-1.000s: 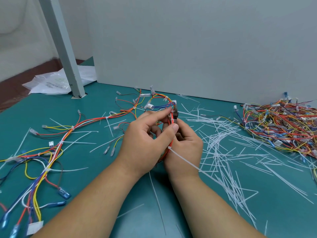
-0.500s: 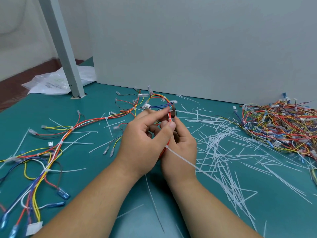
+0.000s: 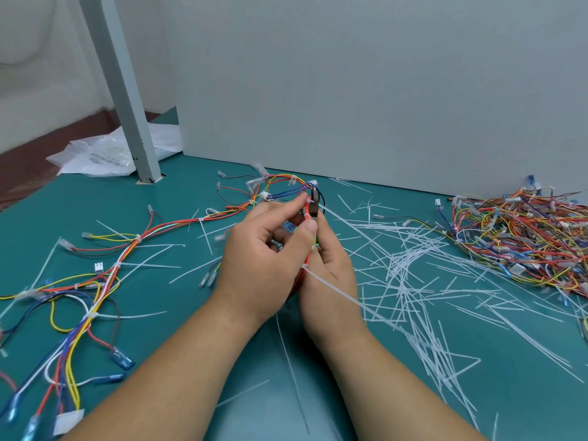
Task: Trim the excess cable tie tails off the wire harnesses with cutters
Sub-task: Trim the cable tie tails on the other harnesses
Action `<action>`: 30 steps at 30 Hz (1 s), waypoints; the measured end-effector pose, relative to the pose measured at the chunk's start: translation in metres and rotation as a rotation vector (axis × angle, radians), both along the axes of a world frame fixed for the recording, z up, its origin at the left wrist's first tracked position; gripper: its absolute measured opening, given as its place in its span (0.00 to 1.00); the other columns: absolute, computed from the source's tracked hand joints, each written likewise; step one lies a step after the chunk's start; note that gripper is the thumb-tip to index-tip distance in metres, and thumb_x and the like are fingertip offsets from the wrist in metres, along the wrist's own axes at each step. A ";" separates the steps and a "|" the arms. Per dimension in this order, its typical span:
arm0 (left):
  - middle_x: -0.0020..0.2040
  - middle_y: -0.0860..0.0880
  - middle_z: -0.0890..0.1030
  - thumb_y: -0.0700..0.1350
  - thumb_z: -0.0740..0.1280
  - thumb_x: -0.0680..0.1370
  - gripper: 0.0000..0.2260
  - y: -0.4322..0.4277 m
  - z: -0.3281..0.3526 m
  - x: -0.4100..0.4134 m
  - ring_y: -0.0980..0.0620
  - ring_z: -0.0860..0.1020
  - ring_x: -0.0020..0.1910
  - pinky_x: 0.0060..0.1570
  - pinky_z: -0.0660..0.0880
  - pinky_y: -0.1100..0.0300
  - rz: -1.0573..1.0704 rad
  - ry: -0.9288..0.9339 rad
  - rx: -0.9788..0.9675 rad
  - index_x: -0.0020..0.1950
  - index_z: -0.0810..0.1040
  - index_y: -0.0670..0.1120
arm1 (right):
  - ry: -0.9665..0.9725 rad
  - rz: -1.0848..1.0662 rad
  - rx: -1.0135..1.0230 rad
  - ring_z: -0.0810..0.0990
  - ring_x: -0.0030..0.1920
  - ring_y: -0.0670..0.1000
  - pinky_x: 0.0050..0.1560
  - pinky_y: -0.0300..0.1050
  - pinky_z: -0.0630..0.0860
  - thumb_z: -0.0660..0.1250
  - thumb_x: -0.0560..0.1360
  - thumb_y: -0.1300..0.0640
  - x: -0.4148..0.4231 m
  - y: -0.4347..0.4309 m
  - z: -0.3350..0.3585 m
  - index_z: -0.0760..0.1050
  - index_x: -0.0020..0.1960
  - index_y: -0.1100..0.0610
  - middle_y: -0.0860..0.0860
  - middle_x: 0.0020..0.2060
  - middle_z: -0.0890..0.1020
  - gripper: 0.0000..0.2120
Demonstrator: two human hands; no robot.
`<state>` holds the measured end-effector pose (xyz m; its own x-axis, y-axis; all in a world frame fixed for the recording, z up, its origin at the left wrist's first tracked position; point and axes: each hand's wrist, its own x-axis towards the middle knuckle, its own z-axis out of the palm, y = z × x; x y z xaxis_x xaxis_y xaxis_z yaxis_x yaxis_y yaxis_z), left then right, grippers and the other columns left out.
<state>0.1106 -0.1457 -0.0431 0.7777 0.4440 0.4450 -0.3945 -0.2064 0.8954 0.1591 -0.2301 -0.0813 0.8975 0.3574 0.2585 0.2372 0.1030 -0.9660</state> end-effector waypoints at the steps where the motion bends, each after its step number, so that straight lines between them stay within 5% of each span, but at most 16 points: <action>1: 0.50 0.54 0.80 0.56 0.68 0.72 0.18 0.000 -0.001 0.000 0.44 0.81 0.45 0.48 0.80 0.54 -0.005 0.001 0.009 0.62 0.81 0.57 | -0.011 -0.025 0.004 0.78 0.69 0.58 0.70 0.63 0.73 0.62 0.77 0.39 -0.002 0.000 -0.001 0.71 0.76 0.39 0.58 0.67 0.79 0.27; 4: 0.48 0.55 0.80 0.55 0.68 0.73 0.18 -0.002 -0.001 0.000 0.47 0.80 0.44 0.45 0.78 0.59 -0.020 0.000 0.042 0.63 0.81 0.59 | -0.072 -0.120 0.037 0.82 0.64 0.57 0.66 0.64 0.76 0.64 0.80 0.44 -0.005 -0.003 -0.002 0.74 0.74 0.40 0.55 0.61 0.83 0.23; 10: 0.48 0.52 0.80 0.56 0.69 0.73 0.19 -0.003 -0.003 0.000 0.43 0.78 0.44 0.46 0.79 0.49 -0.052 0.007 0.072 0.64 0.80 0.60 | -0.096 -0.200 0.095 0.86 0.58 0.52 0.61 0.66 0.80 0.67 0.81 0.52 -0.010 -0.006 0.002 0.81 0.67 0.45 0.48 0.56 0.87 0.16; 13: 0.46 0.58 0.78 0.57 0.69 0.73 0.18 -0.001 -0.004 0.001 0.50 0.77 0.41 0.44 0.77 0.56 -0.052 0.001 0.080 0.63 0.79 0.62 | -0.085 -0.203 0.105 0.84 0.48 0.46 0.53 0.56 0.83 0.67 0.81 0.54 -0.009 -0.006 0.002 0.83 0.64 0.47 0.48 0.48 0.88 0.13; 21: 0.47 0.58 0.76 0.59 0.70 0.73 0.20 -0.002 -0.009 0.002 0.48 0.76 0.38 0.41 0.73 0.58 -0.071 0.023 0.131 0.65 0.79 0.63 | -0.072 -0.179 0.132 0.85 0.44 0.53 0.47 0.56 0.81 0.66 0.82 0.44 -0.008 -0.004 0.000 0.84 0.57 0.49 0.48 0.45 0.88 0.13; 26: 0.45 0.51 0.77 0.58 0.69 0.73 0.18 -0.001 -0.007 0.001 0.48 0.74 0.36 0.40 0.74 0.61 -0.054 0.016 0.151 0.63 0.79 0.65 | -0.098 -0.178 0.137 0.81 0.39 0.43 0.41 0.38 0.77 0.66 0.83 0.49 -0.010 -0.006 0.001 0.84 0.56 0.53 0.44 0.40 0.86 0.11; 30: 0.43 0.48 0.75 0.59 0.69 0.73 0.18 -0.002 -0.005 0.000 0.42 0.74 0.38 0.40 0.75 0.56 -0.047 0.005 0.148 0.63 0.79 0.64 | -0.106 -0.217 0.116 0.78 0.39 0.47 0.41 0.50 0.78 0.67 0.83 0.54 -0.010 -0.007 0.002 0.84 0.52 0.51 0.55 0.40 0.85 0.07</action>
<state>0.1102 -0.1473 -0.0481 0.7985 0.3370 0.4987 -0.4022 -0.3177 0.8587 0.1493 -0.2370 -0.0794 0.9156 0.1221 0.3832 0.3652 0.1469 -0.9193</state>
